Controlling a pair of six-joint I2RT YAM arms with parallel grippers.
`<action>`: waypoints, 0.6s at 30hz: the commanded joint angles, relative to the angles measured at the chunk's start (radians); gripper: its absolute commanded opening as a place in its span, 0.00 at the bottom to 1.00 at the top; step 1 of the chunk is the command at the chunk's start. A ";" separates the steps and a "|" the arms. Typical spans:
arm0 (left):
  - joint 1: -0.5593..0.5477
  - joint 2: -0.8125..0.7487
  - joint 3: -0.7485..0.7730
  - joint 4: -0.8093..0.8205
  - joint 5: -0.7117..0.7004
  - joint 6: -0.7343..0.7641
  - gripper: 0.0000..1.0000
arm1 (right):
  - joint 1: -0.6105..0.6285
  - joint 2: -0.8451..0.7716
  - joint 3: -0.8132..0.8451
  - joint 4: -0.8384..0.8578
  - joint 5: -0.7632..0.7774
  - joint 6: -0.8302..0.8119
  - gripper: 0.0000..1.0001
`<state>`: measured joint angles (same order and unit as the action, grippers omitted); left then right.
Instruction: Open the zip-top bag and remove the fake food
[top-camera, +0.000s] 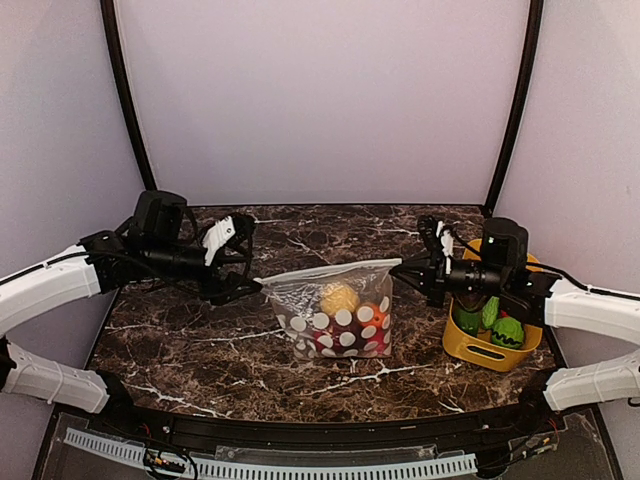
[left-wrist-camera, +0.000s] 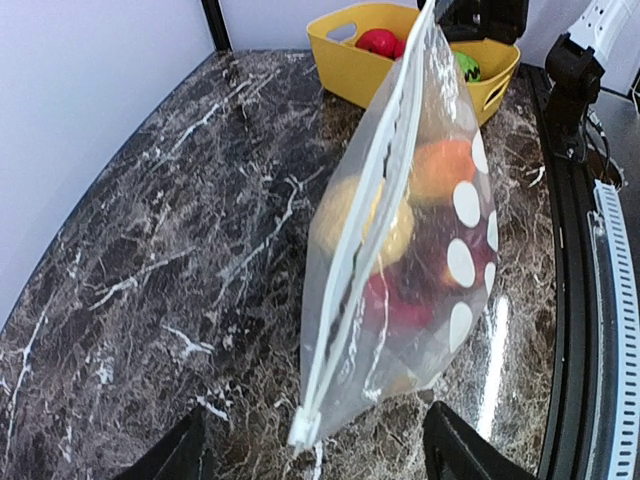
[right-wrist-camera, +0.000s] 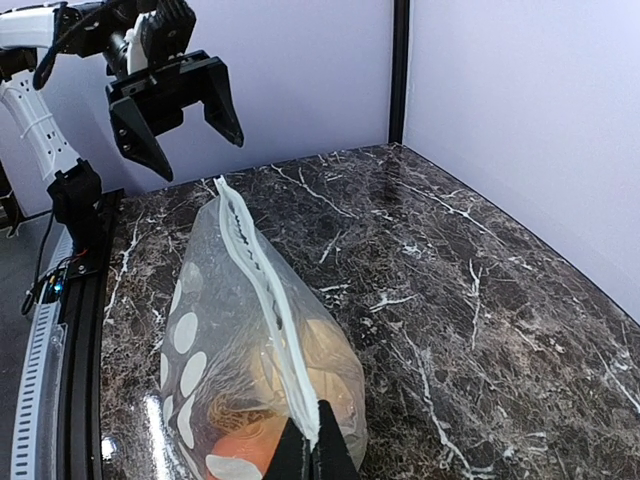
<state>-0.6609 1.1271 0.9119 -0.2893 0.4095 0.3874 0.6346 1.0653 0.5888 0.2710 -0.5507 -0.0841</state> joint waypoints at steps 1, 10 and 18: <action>0.000 0.012 0.111 -0.017 0.035 -0.021 0.71 | 0.007 0.012 0.031 0.048 -0.056 -0.004 0.00; -0.073 0.201 0.325 -0.157 0.046 0.077 0.55 | 0.046 0.043 0.087 -0.008 -0.065 -0.050 0.00; -0.144 0.288 0.376 -0.202 0.039 0.119 0.33 | 0.075 0.047 0.095 -0.011 -0.054 -0.056 0.00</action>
<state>-0.7876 1.4067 1.2491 -0.4286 0.4454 0.4690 0.6918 1.1072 0.6567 0.2390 -0.6022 -0.1295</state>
